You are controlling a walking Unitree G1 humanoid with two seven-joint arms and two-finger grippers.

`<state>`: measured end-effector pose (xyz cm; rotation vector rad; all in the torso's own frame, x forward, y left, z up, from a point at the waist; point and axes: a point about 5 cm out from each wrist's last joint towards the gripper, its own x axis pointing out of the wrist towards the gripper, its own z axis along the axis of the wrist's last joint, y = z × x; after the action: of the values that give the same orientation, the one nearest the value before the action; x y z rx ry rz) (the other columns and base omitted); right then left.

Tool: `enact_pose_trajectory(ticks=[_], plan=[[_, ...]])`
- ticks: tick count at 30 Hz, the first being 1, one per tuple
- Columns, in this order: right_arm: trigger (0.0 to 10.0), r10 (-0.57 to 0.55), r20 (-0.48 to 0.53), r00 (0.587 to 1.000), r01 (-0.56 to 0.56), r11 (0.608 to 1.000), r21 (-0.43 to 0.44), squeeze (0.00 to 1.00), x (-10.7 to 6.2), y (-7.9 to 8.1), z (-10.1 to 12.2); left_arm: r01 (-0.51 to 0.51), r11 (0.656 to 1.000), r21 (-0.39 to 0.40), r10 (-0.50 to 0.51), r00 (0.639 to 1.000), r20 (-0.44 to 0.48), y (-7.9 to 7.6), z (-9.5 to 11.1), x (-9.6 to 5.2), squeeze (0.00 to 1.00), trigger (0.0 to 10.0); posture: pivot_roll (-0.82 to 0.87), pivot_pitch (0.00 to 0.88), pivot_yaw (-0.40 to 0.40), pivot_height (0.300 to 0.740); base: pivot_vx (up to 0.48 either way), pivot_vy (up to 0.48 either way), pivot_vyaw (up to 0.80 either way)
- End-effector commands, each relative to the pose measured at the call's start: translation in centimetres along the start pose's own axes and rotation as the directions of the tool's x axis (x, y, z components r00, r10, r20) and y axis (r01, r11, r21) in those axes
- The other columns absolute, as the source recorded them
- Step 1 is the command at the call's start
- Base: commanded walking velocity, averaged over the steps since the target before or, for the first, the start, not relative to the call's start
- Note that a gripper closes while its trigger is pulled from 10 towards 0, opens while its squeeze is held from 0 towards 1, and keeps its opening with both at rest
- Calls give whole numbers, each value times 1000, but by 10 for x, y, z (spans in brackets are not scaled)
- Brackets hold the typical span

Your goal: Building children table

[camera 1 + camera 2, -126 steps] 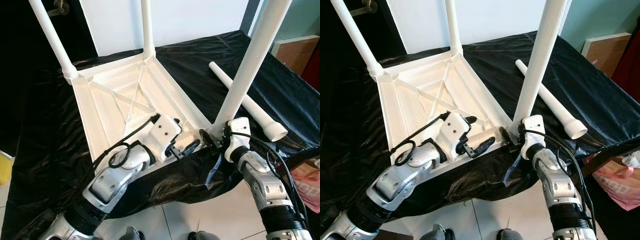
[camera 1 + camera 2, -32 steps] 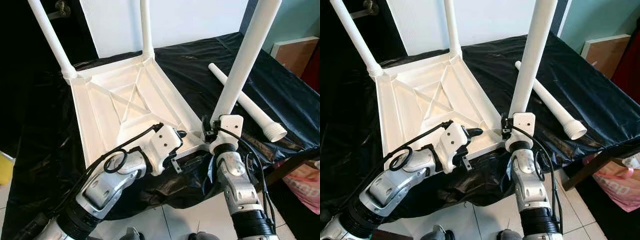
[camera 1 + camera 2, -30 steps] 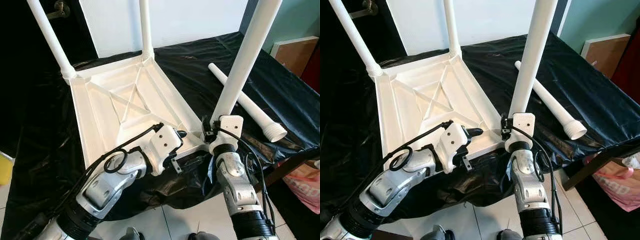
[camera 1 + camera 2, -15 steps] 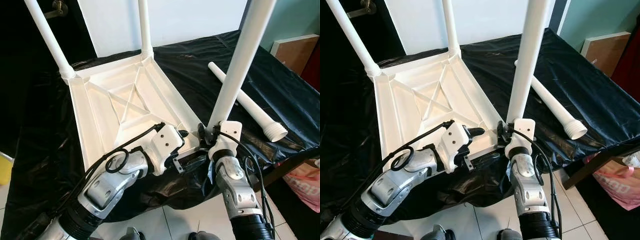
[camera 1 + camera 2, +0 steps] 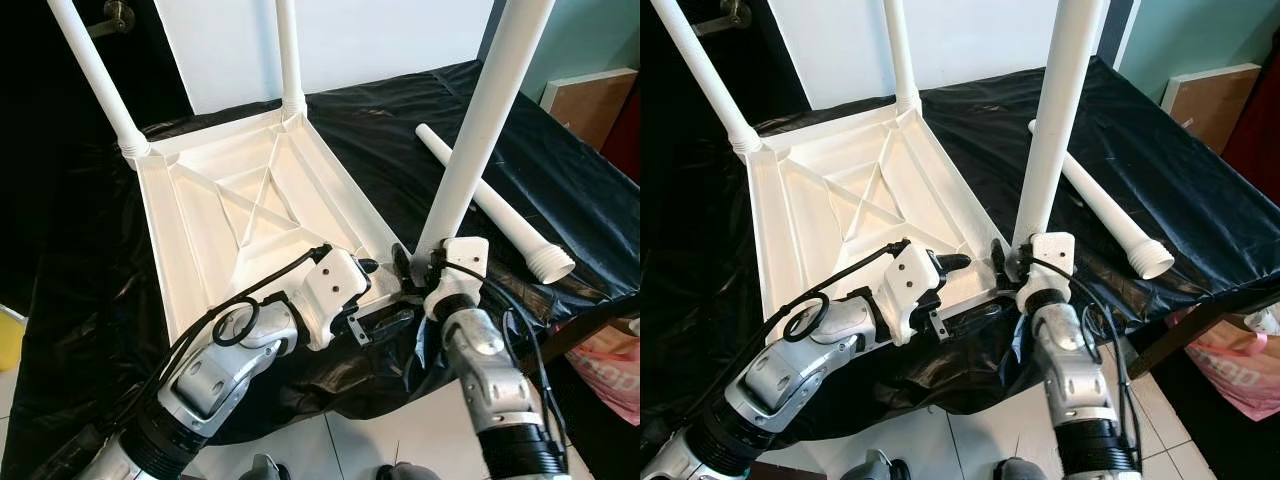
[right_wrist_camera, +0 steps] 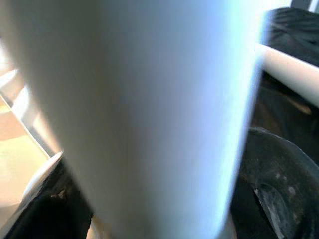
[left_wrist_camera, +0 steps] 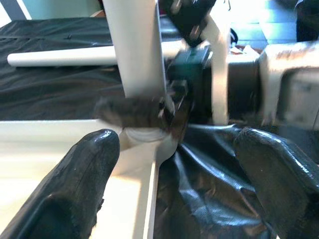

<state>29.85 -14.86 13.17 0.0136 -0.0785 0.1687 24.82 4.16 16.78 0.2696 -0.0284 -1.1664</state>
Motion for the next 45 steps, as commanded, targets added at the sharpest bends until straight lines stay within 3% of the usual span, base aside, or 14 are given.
enact_pose_trajectory(ticks=[1, 7, 10, 15, 21, 35, 36, 37, 45], plan=[[10000, 62, 9, 998, -62, 998, -2, 0, 2, -2, 1, 31, 999, 19, -31, 1000, 7, 1, 0, 0, 0, 10000, -59, 66, 26, 740, 0, 0, 0], [10000, 106, 13, 994, -106, 994, -12, 0, 2, -3, 4, 24, 999, 27, -24, 1000, 10, 3, 1, 0, 0, 10000, -58, 67, 28, 740, 0, 0, 0], [10000, 248, 2, 969, -248, 966, -71, 0, 2, -6, 7, 2, 999, 34, -2, 1000, 7, 6, 1, 0, 0, 10000, -55, 76, 38, 740, 0, 0, 0], [10000, 348, -23, 937, -348, 930, -114, 0, 1, -12, 6, -3, 1000, 20, 3, 1000, -1, 6, -2, 0, 0, 10000, -59, 81, 45, 740, 0, 0, 0], [10000, 408, -47, 912, -410, 899, -153, 0, 7, -21, 8, 6, 1000, 20, -6, 1000, -1, 5, -3, 3, 0, 10000, -69, 87, 52, 740, 0, 0, 0], [10000, 500, -60, 864, -502, 846, -180, 0, 19, -24, 13, 10, 1000, 25, -10, 1000, 1, 6, -2, 4, 0, 10000, -60, 84, 54, 740, 0, 0, 0], [588, 504, -72, 861, -508, 842, -183, 0, 19, -25, 12, 12, 1000, 23, -12, 1000, 2, 5, -2, 4, 0, 10000, -58, 88, 55, 740, 0, 0, 0], [0, 507, -79, 858, -512, 839, -186, 0, 19, -26, 10, 13, 1000, 23, -13, 1000, 3, 5, -1, 4, 0, 10000, -58, 88, 55, 740, 0, 0, 0], [0, 499, -94, 861, -508, 842, -185, 0, 15, -31, 3, 23, 1000, 14, -23, 1000, 0, 3, -2, 4, 0, 10000, -65, 97, 68, 740, 0, 0, 0]])
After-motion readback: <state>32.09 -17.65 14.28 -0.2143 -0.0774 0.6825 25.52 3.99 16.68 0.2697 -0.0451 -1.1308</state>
